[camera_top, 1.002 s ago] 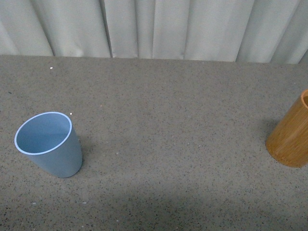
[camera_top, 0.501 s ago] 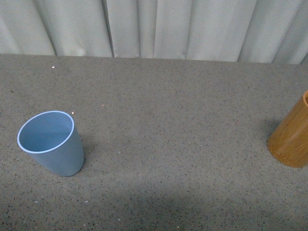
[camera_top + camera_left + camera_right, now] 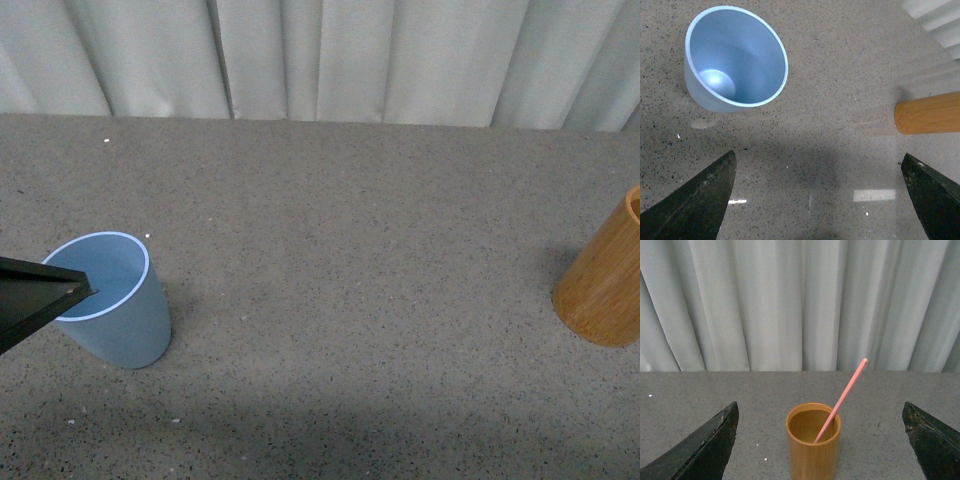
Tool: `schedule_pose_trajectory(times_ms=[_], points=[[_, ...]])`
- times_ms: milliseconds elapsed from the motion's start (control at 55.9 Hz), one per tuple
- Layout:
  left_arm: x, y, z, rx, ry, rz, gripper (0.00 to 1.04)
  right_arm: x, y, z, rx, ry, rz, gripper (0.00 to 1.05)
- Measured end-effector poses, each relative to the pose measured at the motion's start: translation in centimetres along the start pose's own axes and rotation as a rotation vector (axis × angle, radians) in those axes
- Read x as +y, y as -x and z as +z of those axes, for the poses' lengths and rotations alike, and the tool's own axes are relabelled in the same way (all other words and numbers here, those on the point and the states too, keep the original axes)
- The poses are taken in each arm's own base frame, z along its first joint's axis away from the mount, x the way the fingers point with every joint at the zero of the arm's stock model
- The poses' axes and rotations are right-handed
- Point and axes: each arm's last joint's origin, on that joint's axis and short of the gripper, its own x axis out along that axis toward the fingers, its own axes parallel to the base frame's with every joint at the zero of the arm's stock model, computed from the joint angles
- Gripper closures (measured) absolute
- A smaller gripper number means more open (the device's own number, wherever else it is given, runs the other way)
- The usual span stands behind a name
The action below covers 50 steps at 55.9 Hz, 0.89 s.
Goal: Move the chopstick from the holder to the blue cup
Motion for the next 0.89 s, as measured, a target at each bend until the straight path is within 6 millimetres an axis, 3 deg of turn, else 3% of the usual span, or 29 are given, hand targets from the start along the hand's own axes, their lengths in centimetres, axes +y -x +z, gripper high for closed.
schedule_pose_trajectory(times_ms=[537,895], points=[[-1.3,-4.8,-1.7,0.082,-0.023,0.147,0.07,0.0,0.0,0.0,-0.001,0.0,0.0,0.1],[-0.1,-6.2,-0.2,0.019,0.074,0.269,0.07,0.0,0.0,0.0,-0.001,0.0,0.0,0.1]])
